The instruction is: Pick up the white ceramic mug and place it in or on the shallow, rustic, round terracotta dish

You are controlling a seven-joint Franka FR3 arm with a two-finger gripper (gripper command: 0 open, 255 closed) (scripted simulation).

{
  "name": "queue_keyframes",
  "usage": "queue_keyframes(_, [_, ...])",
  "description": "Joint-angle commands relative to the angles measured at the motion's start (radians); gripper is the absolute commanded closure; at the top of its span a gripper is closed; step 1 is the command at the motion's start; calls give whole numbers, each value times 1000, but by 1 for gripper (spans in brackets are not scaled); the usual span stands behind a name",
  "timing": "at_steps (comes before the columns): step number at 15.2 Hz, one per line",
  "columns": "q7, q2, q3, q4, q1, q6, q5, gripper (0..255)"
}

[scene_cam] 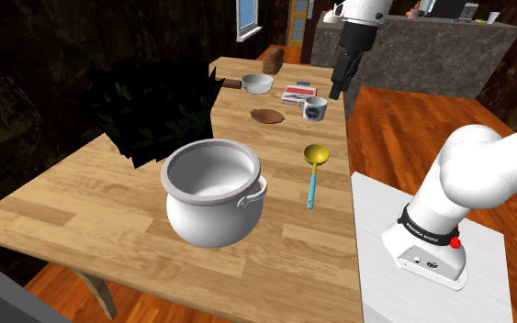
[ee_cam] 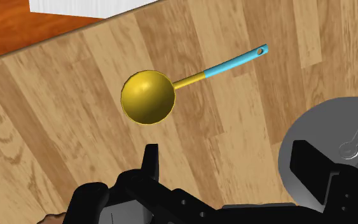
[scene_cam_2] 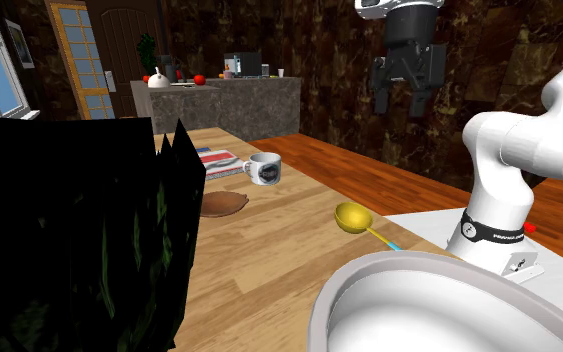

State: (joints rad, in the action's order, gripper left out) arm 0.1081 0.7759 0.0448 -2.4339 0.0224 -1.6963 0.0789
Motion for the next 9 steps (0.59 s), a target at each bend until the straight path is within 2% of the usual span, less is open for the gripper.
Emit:
queue_keyframes(1, [0,0,0,0,0,0,0,0])
queue_keyframes(9, [169,-165,144,14,-51,-145,-82,0])
